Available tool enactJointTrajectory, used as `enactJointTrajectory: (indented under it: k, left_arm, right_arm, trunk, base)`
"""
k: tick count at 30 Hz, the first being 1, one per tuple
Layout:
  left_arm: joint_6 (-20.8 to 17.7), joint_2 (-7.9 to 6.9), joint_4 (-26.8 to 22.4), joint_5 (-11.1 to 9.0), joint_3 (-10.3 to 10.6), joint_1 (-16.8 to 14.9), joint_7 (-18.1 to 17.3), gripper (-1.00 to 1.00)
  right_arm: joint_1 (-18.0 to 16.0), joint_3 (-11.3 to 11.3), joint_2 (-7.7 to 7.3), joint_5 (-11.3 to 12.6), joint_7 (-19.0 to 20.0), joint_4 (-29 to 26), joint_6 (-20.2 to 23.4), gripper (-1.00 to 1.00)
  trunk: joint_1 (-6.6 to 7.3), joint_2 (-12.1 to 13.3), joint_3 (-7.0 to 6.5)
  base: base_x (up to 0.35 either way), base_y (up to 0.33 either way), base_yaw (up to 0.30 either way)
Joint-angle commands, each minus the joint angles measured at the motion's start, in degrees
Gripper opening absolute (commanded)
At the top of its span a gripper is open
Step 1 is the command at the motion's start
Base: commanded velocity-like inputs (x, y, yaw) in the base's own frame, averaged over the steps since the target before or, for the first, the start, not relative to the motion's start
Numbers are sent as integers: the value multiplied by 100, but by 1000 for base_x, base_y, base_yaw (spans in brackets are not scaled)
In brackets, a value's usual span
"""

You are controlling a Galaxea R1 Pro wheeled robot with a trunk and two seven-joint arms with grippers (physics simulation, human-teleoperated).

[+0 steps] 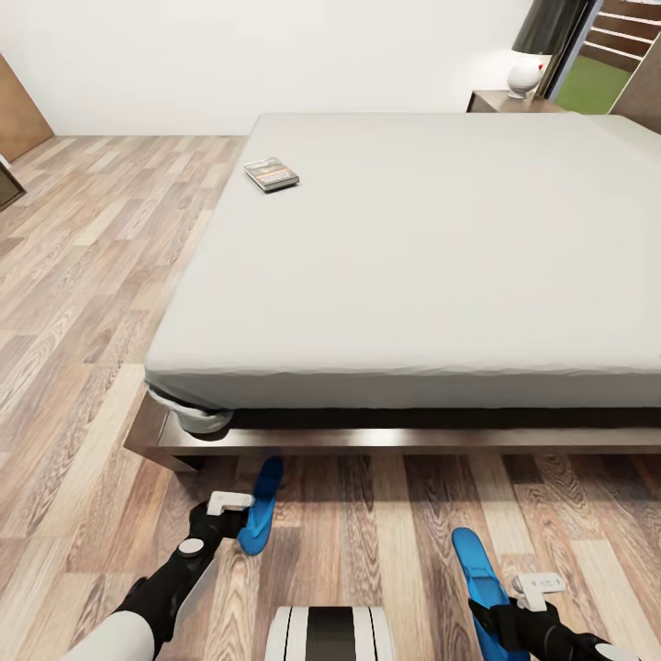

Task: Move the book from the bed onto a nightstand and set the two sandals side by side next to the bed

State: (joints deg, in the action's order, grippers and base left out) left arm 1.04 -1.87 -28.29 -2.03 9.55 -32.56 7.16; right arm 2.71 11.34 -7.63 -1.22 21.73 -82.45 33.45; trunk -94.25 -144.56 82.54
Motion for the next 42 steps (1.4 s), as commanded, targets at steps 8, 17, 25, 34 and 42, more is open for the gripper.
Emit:
enactJointTrajectory:
  k: [8, 17, 25, 34, 42]
  left_arm:
    - [-289, -233, 7, -26, 47, 7, 491, 100]
    - [-391, -413, 650, -26, 47, 18, 1448, 100]
    - [-387, -747, 1031, -33, 46, 21, 2729, 100]
    - [-394, -1888, 1313, -40, 47, 143, 4438, 100]
    - [-392, -2295, 1725, -34, 41, 228, 4693, 100]
  right_arm:
    - [-53, 23, -8, -16, 33, 190, 23, -100]
    - [-94, 40, -39, -19, 33, 296, 21, -100]
    - [-151, 55, -49, -21, 31, 333, 21, -100]
    - [-471, 61, -153, -32, -290, 836, 21, -100]
    - [-819, 56, -222, -34, -337, 1291, 14, -100]
  trunk:
    - [11, 4, -86]
    - [11, 4, -86]
    - [11, 4, -86]
    - [11, 4, -86]
    - [11, 4, -86]
  base:
    - [0, 0, 0]
    - [0, 0, 0]
    - [0, 0, 0]
    - [0, 0, 0]
    - [0, 0, 0]
